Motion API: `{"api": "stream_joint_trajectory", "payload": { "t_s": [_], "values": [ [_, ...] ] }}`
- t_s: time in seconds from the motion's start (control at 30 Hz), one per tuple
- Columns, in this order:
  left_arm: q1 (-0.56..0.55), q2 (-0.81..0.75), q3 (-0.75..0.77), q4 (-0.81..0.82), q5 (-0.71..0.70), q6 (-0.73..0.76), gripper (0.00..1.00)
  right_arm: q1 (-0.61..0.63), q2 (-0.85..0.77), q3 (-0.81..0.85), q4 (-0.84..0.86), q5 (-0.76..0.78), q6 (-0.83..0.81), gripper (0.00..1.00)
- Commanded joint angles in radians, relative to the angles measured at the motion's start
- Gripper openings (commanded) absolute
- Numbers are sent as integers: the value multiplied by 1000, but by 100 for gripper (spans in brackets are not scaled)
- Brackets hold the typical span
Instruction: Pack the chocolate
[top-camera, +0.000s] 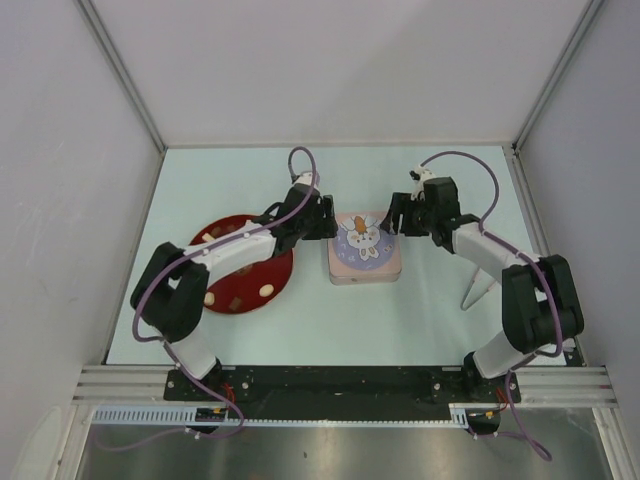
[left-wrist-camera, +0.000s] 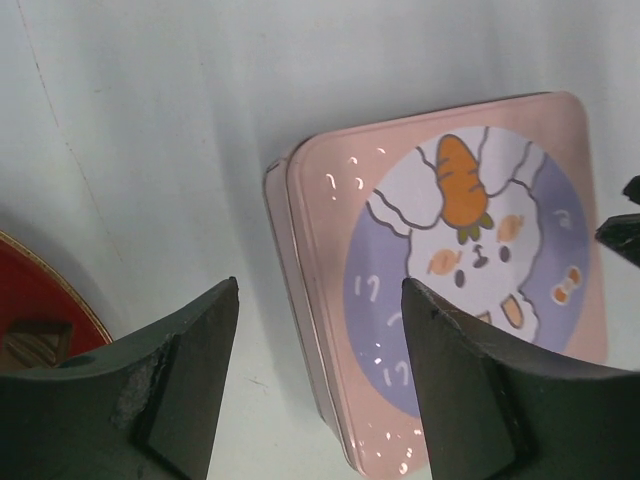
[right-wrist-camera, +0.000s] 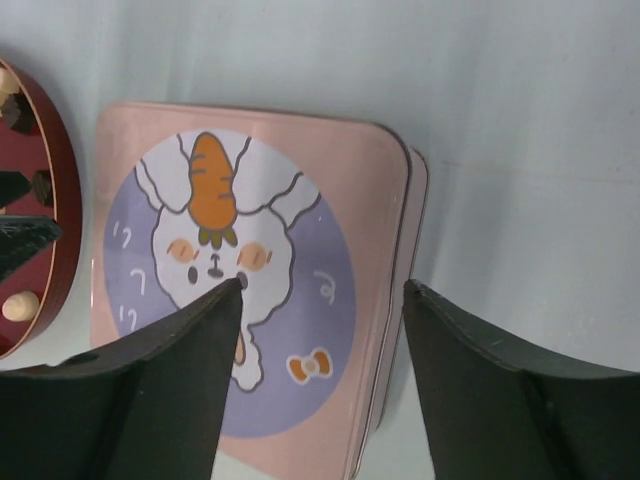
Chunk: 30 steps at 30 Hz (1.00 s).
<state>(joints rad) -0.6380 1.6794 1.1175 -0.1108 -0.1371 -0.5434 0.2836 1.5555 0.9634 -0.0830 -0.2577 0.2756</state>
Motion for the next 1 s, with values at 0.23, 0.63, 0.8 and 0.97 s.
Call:
{"api": "stream_joint_trajectory", "payload": {
  "t_s": [0.23, 0.63, 0.8, 0.97],
  "values": [
    [20, 164, 166, -6, -52, 53, 65, -49, 188, 118, 144, -34, 28, 54],
    [46, 284, 179, -72, -36, 27, 46, -66, 302, 146, 98, -49, 14, 36],
    [44, 287, 140, -136, -32, 10, 41, -52, 296, 146, 39, -20, -9, 36],
    [41, 260, 91, -205, -77, 14, 39, -34, 272, 146, 11, 5, -19, 36]
  ]
}}
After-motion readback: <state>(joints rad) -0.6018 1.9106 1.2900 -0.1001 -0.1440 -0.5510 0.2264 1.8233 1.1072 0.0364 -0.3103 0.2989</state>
